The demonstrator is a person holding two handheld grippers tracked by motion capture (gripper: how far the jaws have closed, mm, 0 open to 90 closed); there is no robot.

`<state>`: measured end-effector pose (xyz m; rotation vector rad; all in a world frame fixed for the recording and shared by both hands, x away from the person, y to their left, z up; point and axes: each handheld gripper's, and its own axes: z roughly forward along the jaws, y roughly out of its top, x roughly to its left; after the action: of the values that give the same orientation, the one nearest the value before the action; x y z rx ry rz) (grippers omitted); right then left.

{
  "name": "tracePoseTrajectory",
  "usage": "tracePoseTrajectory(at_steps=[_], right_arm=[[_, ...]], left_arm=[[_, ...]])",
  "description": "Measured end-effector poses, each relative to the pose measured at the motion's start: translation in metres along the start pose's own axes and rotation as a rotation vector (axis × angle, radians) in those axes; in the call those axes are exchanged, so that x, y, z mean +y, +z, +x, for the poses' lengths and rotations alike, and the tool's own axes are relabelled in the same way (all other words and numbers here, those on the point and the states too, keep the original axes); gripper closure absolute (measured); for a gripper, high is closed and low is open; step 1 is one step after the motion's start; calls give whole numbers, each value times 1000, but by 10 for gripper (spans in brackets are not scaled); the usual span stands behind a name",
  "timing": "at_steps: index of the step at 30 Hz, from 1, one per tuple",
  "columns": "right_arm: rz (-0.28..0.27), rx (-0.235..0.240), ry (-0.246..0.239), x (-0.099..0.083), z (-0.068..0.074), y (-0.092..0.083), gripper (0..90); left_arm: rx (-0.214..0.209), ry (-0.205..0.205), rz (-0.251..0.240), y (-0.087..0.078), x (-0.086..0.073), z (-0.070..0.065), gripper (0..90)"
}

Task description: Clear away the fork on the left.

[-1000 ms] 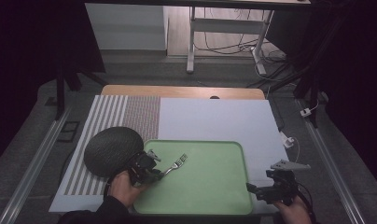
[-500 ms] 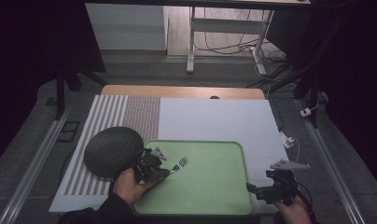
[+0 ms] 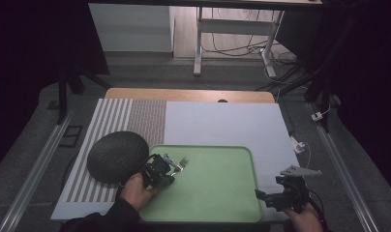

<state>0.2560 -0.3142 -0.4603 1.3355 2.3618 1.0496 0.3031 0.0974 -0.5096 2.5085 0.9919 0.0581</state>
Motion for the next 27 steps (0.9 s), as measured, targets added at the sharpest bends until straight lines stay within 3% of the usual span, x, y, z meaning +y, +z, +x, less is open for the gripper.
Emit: tracePoseTrajectory(at_steps=[10, 27], right_arm=[[-1, 1, -1, 0, 0, 0, 17], [-1, 3, -1, 0, 0, 0, 17]], left_arm=[[3, -91, 10, -7, -10, 19, 893], [16, -173, 18, -14, -20, 39, 892]])
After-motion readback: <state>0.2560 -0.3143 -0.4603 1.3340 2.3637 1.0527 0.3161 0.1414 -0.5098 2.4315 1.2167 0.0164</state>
